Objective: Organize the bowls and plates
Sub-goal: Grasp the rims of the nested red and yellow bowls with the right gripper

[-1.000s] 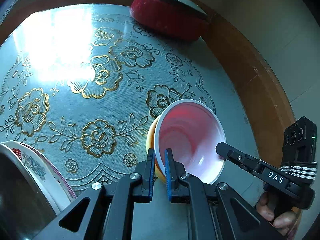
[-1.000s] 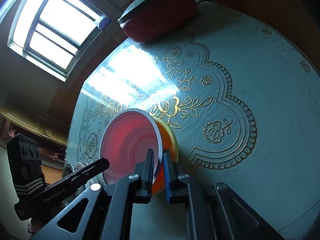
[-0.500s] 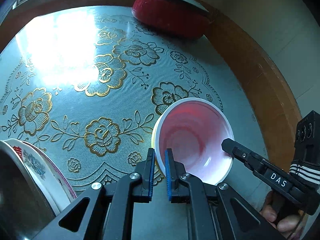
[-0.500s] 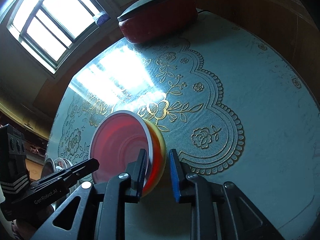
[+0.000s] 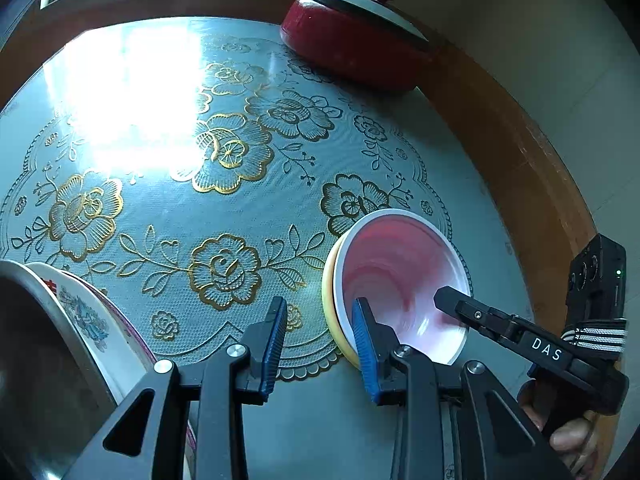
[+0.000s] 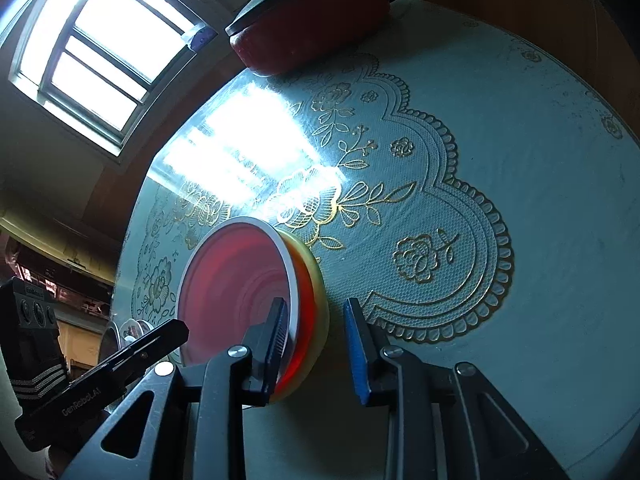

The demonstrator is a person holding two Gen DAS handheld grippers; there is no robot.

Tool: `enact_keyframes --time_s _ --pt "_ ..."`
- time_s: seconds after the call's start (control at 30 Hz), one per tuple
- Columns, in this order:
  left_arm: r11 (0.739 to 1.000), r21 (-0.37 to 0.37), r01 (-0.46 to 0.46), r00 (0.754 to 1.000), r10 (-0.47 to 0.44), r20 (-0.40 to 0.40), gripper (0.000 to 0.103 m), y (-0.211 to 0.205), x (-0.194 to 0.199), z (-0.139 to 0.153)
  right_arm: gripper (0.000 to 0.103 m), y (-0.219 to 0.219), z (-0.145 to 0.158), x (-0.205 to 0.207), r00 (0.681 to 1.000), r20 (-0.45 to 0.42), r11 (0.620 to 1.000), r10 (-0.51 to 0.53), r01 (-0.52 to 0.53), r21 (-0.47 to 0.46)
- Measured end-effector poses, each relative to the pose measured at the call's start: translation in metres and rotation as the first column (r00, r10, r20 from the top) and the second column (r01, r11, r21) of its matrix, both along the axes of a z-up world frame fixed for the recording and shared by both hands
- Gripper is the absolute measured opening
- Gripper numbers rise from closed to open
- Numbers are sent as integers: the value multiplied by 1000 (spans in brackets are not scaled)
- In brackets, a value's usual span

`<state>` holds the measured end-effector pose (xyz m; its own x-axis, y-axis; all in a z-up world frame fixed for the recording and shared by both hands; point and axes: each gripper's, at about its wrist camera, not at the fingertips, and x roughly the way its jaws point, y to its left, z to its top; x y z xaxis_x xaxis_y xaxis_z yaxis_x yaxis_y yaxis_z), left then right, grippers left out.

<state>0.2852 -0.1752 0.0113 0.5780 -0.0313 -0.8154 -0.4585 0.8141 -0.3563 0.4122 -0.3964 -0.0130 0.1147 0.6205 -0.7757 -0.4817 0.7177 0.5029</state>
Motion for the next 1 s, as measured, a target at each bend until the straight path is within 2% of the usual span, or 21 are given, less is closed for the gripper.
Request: enact_keyframes --time_s 0.33,0.4,0.47,0.57,0.77,1.0 --pt "999 24 39 999 -39 -15 33 -9 10 -9 28 1 -9 0 1000 -18 1000 9 -9 9" --pt "998 43 50 999 -49 -14 33 -12 12 -10 27 3 -8 -3 1000 13 1000 20 -20 -3" --pt "995 64 71 997 -70 -8 25 -18 13 -11 21 7 -4 -9 998 53 999 44 -43 -18" --pt "991 112 74 997 -73 -9 25 -23 13 -11 21 12 -2 -12 995 80 998 55 -52 -46" --pt "988 134 70 997 -71 3 22 -28 6 -12 24 7 -3 -12 998 45 999 45 -44 -23" --pt "986 149 76 997 -78 6 22 -36 -2 -12 24 -1 -2 -18 999 44 999 33 -32 -24"
